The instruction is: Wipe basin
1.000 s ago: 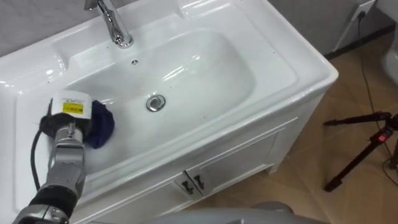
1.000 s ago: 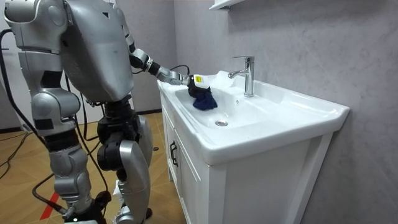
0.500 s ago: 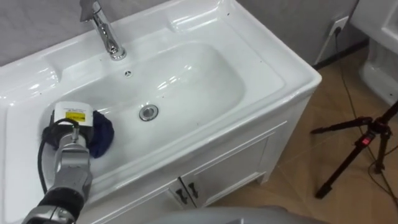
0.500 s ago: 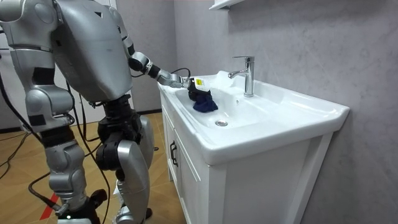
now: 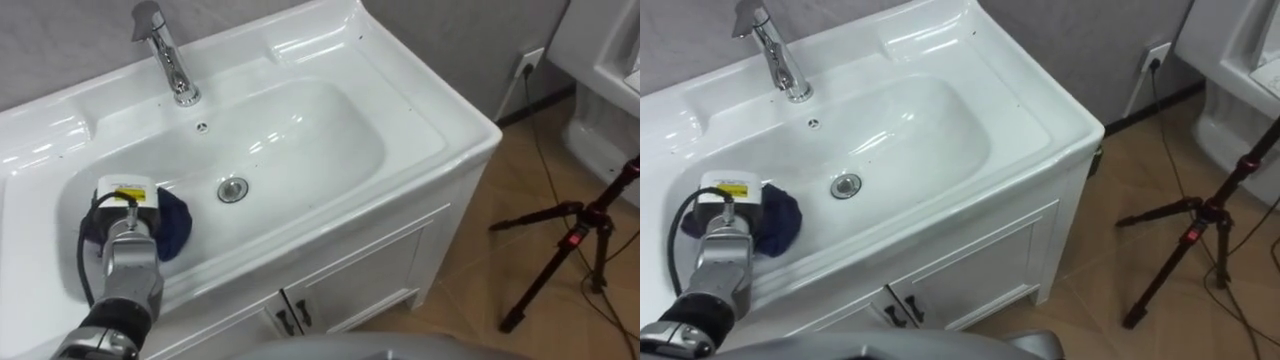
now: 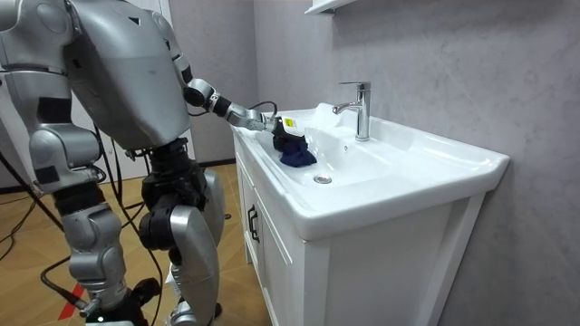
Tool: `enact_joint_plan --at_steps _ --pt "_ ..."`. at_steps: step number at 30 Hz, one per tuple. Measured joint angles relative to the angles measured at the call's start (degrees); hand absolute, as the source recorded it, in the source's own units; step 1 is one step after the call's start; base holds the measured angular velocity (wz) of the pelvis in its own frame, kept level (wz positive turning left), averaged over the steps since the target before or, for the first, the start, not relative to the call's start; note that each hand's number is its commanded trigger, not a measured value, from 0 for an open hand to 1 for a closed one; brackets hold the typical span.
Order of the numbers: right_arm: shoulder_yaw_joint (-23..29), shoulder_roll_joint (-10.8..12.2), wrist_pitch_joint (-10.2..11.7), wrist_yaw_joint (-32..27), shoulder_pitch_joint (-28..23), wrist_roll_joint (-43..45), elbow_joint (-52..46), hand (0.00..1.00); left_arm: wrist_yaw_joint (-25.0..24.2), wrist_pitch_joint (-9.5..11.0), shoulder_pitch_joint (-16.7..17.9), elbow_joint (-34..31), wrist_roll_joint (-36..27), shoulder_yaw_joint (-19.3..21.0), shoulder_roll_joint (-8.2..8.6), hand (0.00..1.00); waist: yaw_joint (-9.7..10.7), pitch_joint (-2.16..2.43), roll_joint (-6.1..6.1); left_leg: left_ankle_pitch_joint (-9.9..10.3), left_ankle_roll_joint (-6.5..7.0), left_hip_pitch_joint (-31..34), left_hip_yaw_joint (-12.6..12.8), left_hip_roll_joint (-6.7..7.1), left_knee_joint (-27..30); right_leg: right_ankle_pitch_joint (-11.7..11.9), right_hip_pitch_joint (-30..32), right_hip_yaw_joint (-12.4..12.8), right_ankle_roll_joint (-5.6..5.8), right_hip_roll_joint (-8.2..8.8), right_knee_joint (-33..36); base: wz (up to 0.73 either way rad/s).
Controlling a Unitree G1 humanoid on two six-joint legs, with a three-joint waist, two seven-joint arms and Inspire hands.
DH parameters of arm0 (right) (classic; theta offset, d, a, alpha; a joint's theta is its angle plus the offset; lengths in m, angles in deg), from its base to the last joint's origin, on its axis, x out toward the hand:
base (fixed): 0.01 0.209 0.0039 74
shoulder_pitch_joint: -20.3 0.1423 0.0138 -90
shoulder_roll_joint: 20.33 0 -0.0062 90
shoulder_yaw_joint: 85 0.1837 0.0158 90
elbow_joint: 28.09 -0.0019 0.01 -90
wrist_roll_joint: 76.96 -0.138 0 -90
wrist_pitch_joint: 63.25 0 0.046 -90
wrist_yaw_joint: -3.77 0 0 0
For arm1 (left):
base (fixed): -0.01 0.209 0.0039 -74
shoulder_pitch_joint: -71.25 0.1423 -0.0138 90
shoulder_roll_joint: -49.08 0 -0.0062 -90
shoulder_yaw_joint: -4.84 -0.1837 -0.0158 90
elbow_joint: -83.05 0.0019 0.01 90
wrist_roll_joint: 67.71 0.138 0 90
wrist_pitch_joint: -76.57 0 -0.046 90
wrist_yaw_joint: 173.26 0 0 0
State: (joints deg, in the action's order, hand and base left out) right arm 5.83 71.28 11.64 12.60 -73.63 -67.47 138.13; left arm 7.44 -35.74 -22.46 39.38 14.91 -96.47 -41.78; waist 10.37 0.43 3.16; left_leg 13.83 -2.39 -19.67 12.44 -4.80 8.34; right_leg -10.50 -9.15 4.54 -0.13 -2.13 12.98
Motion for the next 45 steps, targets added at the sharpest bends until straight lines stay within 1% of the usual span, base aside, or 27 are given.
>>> enact_joint_plan --at_steps 3,5,8,9,10,12,15,17,18,21,24,26,28,29,30,32,35,37,38,40,41,43,45 --pt "0.0 0.1 -0.1 0.0 0.0 0.1 -0.1 0.0 0.0 -0.5 0.1 -0.3 0.0 0.0 0.35 1.0 -0.1 0.03 -0.3 0.0 0.0 0.0 0.0 -0.01 0.0 -0.2 0.0 0.0 0.02 -0.02 0.2 0.02" --pt "0.0 0.3 -0.4 -0.2 0.0 0.0 -0.2 0.0 0.0 -1.0 -0.1 -0.3 -0.2 0.1 0.89 1.0 -0.3 0.05 -0.56 0.0 -0.01 -0.2 0.0 -0.01 0.0 -0.4 -0.1 -0.1 -0.06 -0.02 0.5 0.02" --pt "0.0 0.8 -1.1 -0.5 0.0 -0.2 -0.3 0.0 0.1 -1.1 -0.3 -0.4 -1.2 0.1 1.42 1.0 -1.1 0.04 -0.75 0.0 -0.01 -0.8 -0.1 -0.08 0.0 -0.5 -0.5 -0.1 -0.21 -0.05 0.7 -0.03" --pt "0.0 1.1 -1.2 -0.5 0.0 -0.2 -0.3 0.0 0.1 -1.2 -0.2 -0.4 -1.6 0.1 1.74 1.0 -1.2 0.11 -1.03 0.0 -0.01 -1.2 -0.2 -0.08 0.1 -0.7 -1.0 -0.1 -0.26 -0.04 0.7 0.05" --pt "0.0 1.3 -1.2 -0.4 0.0 -0.2 -0.6 0.0 0.2 -1.2 -0.3 -0.4 -2.0 0.1 1.96 1.0 -1.3 0.19 -1.29 0.0 -0.01 -1.3 -0.3 -0.08 0.3 -0.9 -1.2 -0.1 -0.26 -0.03 0.8 0.07" --pt "0.0 1.4 -1.0 -0.4 0.0 -0.2 -1.4 0.0 0.4 -1.2 -0.4 -0.4 -2.3 0.1 2.33 1.0 -1.5 0.19 -1.38 0.0 -0.01 -1.3 -0.2 -0.1 0.3 -0.9 -1.1 0.0 -0.27 -0.05 0.8 0.02" --pt "-0.1 1.6 -1.1 -0.5 -0.1 -0.2 -2.6 0.0 0.4 -1.3 -0.5 -1.8 -7.4 1.3 3.03 1.0 -1.5 0.22 -1.62 0.0 -0.01 -1.1 -0.5 -0.11 0.3 -1.0 -1.1 -0.4 -0.3 0.01 0.9 0.04" --pt "-0.1 2.2 -1.2 -0.4 0.0 -0.1 -3.0 0.0 0.5 -0.5 -1.4 -2.6 -13.3 2.3 3.62 1.0 -1.5 0.2 -2.06 0.0 -0.03 -0.8 -0.7 -0.1 0.2 -1.3 -0.7 -0.9 -0.24 0.11 1.3 0.12" --pt "-0.1 2.3 -1.2 -0.3 0.0 -0.1 -3.0 0.0 0.5 -0.1 -1.5 -2.6 -14.3 2.5 3.64 1.0 -1.5 0.22 -2.16 0.1 -0.09 -0.8 -0.8 -0.11 0.2 -1.4 -0.7 -1.0 -0.25 0.11 1.4 0.11" --pt "0.0 2.3 -1.2 0.1 0.0 0.0 -3.0 0.0 0.5 1.5 -1.7 -3.5 -19.4 4.5 4.11 1.0 -1.5 0.25 -2.24 0.4 -0.56 -0.8 -0.8 -0.37 -0.1 -1.5 -0.7 -1.5 -0.34 -0.06 1.5 0.08" --pt "-0.1 2.3 -1.2 0.7 0.0 0.1 -3.0 0.0 0.6 2.2 -2.2 -3.5 -23.8 5.1 3.93 1.0 -1.5 0.25 -2.26 0.4 -0.58 -0.8 -0.8 -0.41 -0.5 -1.5 -0.5 -1.5 -0.36 -0.14 1.7 0.02" --pt "-0.1 2.4 -1.2 1.5 0.0 0.4 -3.0 0.0 0.7 2.9 -2.5 -3.5 -25.4 5.7 4.15 1.0 -1.5 0.26 -2.3 0.4 -0.6 -0.5 -0.8 -0.39 -0.8 -1.6 0.1 -1.6 -0.36 -0.15 2.0 0.0" --pt "0.0 2.6 -1.3 2.6 -0.1 1.2 -2.9 0.0 0.9 4.0 -3.0 -3.5 -27.7 6.6 4.41 1.0 -1.4 0.31 -2.59 0.4 -0.59 0.3 -0.7 -0.25 -0.6 -1.6 1.1 -1.5 -0.26 0.0 2.5 0.0" --pt "-0.1 2.8 -1.3 2.9 -0.1 1.3 -2.6 0.0 0.9 4.3 -3.4 -3.5 -30.4 6.7 4.5 1.0 -1.4 0.32 -2.81 0.4 -0.59 0.5 -0.8 -0.22 -0.6 -1.6 1.4 -1.4 -0.25 0.03 2.6 0.0" --pt "-0.1 2.9 -1.4 3.0 -0.2 1.3 -2.5 0.0 0.9 4.6 -3.5 -3.5 -31.7 6.7 4.51 1.0 -1.4 0.32 -2.94 0.4 -0.58 0.5 -0.7 -0.22 -0.6 -1.6 1.4 -1.4 -0.25 0.03 2.7 0.0" --pt "-0.1 3.6 -1.8 3.1 -0.8 0.7 -2.4 0.0 0.9 6.3 -3.7 -3.5 -35.8 6.7 4.57 1.0 -1.4 0.29 -3.57 0.4 -0.58 0.5 -0.7 -0.21 -0.5 -1.6 1.4 -1.5 -0.25 0.06 2.6 0.0" --pt "-0.1 4.2 -2.5 3.3 -1.5 0.0 -2.4 0.0 0.9 7.5 -3.9 -3.5 -40.0 6.7 4.64 1.0 -1.0 0.3 -4.15 0.4 -0.58 0.5 -0.6 -0.2 -0.5 -1.6 1.4 -1.5 -0.23 0.15 2.6 0.0" --pt "-0.1 4.4 -2.6 3.9 -1.9 0.1 -2.4 0.0 0.9 7.6 -4.1 -3.6 -43.1 6.6 4.85 1.0 -0.6 0.3 -4.32 0.4 -0.58 0.5 -0.5 -0.2 -0.5 -1.6 1.5 -1.4 -0.22 0.13 2.6 0.0" --pt "0.0 4.5 -2.7 4.1 -1.9 0.1 -2.4 0.0 0.9 7.7 -4.1 -3.6 -44.0 6.6 4.93 1.0 -0.5 0.3 -4.32 0.4 -0.58 0.5 -0.4 -0.2 -0.5 -1.6 1.5 -1.4 -0.21 0.12 2.6 -0.04" --pt "0.0 4.6 -3.2 4.6 -1.9 0.0 -2.5 0.0 0.8 8.2 -4.2 -3.6 -47.9 6.5 5.09 1.0 0.5 0.27 -4.28 0.4 -0.58 0.9 -0.3 -0.19 -0.5 -1.6 1.9 -1.4 -0.2 0.13 2.6 0.0" --pt "-0.1 4.6 -3.2 4.8 -1.9 0.0 -2.6 0.0 0.8 8.4 -4.3 -3.7 -49.0 6.4 5.12 1.0 0.8 0.25 -4.24 0.4 -0.58 1.1 -0.3 -0.19 -0.5 -1.6 2.1 -1.4 -0.2 0.14 2.7 0.0" --pt "-0.2 4.7 -3.3 5.1 -1.6 0.0 -2.5 0.0 0.8 9.1 -5.4 -3.6 -53.2 4.4 5.14 1.0 1.9 0.22 -4.17 0.4 -0.57 1.9 -0.3 -0.2 -0.5 -1.6 2.7 -1.5 -0.16 0.23 2.7 0.06" --pt "-0.3 4.6 -3.2 5.1 -1.6 0.1 -2.5 0.0 0.6 9.1 -6.1 -3.8 -54.6 2.8 5.8 1.0 2.4 0.08 -3.94 0.4 -0.57 2.2 -0.3 -0.19 -0.5 -1.5 2.9 -1.5 -0.14 0.24 2.5 0.02"
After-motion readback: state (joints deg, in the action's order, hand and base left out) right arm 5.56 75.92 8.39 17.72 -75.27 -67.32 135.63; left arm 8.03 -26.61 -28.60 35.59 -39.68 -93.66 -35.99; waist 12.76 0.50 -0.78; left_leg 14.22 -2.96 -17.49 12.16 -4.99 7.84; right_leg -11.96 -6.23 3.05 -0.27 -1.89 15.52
